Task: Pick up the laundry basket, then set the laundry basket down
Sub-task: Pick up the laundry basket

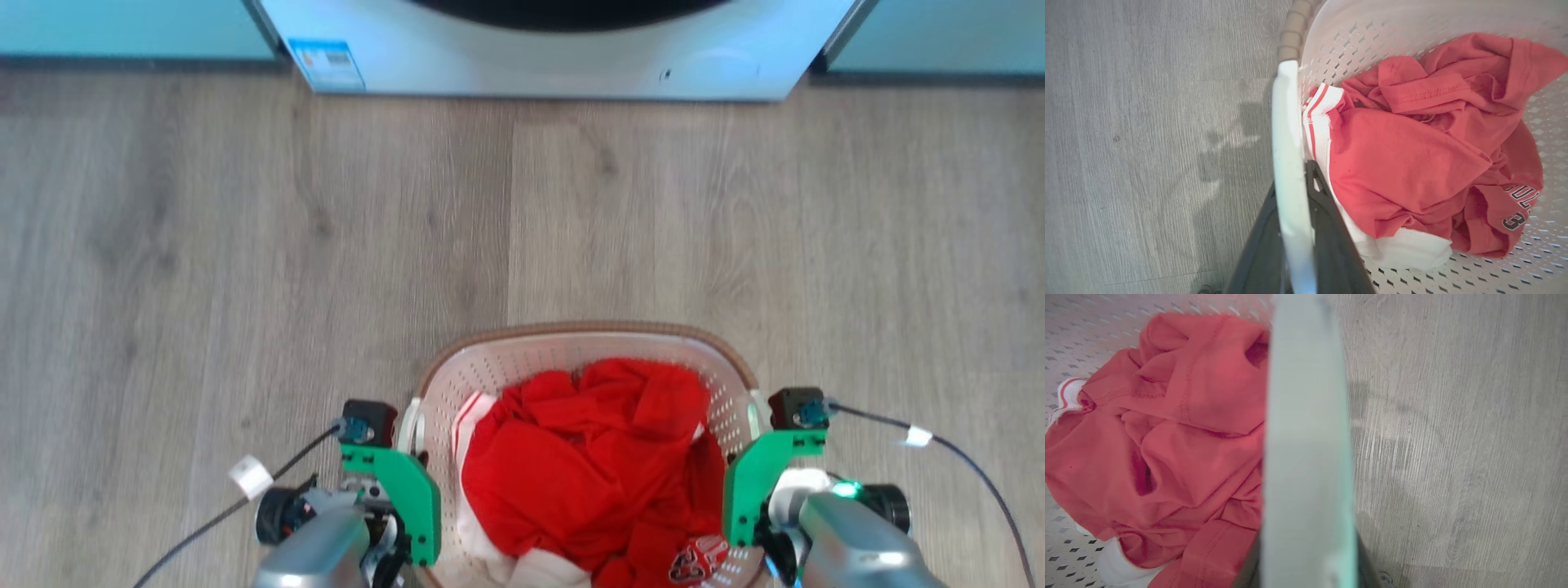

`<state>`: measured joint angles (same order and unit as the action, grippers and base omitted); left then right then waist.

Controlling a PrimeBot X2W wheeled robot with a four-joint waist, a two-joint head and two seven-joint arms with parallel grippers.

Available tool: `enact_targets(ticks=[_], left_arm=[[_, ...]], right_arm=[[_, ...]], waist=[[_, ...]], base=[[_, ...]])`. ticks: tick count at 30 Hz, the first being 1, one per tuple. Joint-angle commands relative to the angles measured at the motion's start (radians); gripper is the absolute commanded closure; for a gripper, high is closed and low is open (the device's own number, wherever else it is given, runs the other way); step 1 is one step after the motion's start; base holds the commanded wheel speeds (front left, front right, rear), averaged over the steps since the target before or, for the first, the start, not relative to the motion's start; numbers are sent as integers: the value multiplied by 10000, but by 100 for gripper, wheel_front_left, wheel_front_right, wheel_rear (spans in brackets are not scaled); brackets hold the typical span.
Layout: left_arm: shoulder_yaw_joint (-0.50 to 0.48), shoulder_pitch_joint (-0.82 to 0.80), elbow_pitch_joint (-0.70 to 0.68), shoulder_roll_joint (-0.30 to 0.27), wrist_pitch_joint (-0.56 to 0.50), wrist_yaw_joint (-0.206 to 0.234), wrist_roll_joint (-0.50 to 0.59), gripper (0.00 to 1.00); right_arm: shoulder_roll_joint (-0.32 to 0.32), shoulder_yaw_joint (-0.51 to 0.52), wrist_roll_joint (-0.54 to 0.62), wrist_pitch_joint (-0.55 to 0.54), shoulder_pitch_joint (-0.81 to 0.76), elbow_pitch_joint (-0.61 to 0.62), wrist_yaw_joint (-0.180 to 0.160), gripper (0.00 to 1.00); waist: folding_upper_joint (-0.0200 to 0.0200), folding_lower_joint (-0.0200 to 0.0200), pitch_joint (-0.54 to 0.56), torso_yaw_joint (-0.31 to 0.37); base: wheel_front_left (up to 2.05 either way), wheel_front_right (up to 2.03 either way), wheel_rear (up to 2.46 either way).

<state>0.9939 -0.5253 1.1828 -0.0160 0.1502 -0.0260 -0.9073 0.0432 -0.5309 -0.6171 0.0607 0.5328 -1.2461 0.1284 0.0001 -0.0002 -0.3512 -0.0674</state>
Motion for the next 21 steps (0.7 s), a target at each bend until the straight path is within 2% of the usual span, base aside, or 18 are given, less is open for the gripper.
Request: enact_targets(ticks=[1, 21], left_arm=[[-153, -61, 77, -342, 79, 76, -44, 100], [527, 686, 498, -342, 39, 51, -602, 100]], right_arm=[[70, -320, -27, -23, -323, -11, 23, 100], [70, -1883, -1370, -367, -1211, 61, 23, 100]], waist=[[-1, 2, 399, 44], [-1, 2, 2477, 234]], base=[[0, 0, 0], [0, 0, 0]])
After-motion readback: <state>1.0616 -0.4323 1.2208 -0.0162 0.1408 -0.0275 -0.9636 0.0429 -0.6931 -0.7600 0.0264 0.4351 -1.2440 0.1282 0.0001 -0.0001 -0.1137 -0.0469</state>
